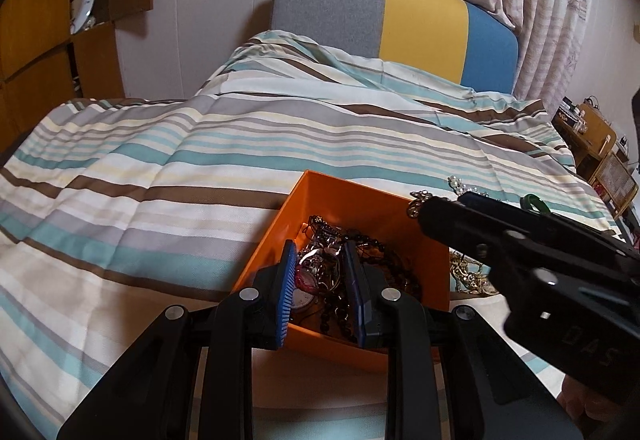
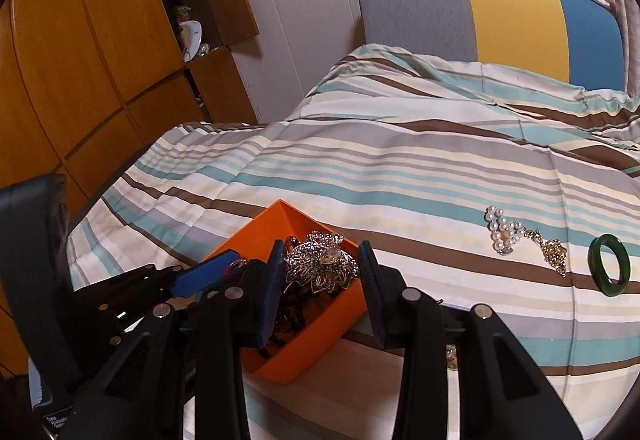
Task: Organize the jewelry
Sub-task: 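Lower the brooch and ring into the orange box and open both tools, then withdraw both tools from the orange box over the bedspread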
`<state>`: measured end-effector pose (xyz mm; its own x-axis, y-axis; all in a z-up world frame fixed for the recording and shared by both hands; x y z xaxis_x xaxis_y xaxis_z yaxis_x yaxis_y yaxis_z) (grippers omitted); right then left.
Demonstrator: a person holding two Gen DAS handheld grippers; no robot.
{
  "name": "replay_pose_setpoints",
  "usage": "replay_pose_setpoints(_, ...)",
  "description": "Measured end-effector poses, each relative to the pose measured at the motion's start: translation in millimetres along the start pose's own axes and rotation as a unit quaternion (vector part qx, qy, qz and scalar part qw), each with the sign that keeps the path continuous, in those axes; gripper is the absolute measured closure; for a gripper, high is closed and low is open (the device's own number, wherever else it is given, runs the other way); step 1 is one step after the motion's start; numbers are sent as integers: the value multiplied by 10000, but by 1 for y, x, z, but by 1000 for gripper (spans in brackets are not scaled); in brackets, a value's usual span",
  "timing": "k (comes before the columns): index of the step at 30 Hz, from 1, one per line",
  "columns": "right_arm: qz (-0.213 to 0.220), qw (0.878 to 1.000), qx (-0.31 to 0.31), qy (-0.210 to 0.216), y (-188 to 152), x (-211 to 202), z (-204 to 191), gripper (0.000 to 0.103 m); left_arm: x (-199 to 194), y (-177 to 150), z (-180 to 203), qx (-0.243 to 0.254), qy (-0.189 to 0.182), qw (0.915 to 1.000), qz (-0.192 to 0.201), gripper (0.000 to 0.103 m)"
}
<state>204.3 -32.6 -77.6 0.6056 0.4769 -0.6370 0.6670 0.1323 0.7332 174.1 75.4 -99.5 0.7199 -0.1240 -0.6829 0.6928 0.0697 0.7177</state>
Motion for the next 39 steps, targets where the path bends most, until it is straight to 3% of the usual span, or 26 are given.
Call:
replay_pose_setpoints(3,-20,10000,-25,-27,0,4,0,67,-1,-1,0,25,77,10000,31,79)
replay_pose_setpoints(5,-33,10000,-39,-41,0,5,0,67,-5,-1,-1,15,107,9999,69,69)
replay_pose_setpoints(6,-45,10000,-42,-41,0,6,1,67,-8,-1,-1,14,78,9999,115,56)
replay_pose_setpoints(7,-61,10000,-45,-33,0,7,1,67,-11,-2,-1,0,5,9999,141,51)
replay_pose_setpoints(11,-40,10000,-53,-57,0,10,1,67,-22,-8,0,19,136,9995,285,48)
replay_pose_setpoints(13,-31,9999,-57,-85,-1,11,0,67,-31,-13,-3,-38,224,9988,430,25)
replay_pose_setpoints(14,-19,9999,-53,-87,-2,11,1,67,-36,-16,-6,-135,332,9979,530,23)
replay_pose_setpoints(20,47,10000,61,-34,-5,10,5,58,-42,-30,-29,-734,329,9956,484,23)
replay_pose_setpoints(29,201,9978,635,41,-15,-17,29,56,-47,-41,-28,-888,302,9946,439,23)
replay_pose_setpoints(39,44,9902,1199,-710,-59,-65,96,51,-54,-41,6,-633,-238,9968,418,23)
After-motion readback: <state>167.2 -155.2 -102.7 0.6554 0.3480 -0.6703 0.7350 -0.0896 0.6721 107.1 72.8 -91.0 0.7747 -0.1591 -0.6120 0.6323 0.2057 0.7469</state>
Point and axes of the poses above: each gripper's, at about its wrist camera, not at the fingertips, and x roughly the way its jaws point, z to its right, y to its top, the point moved 1 cm from there along x, roughly the way its jaws point, and after that the axes turned 1 degree about -x, right-handed, at the moved point
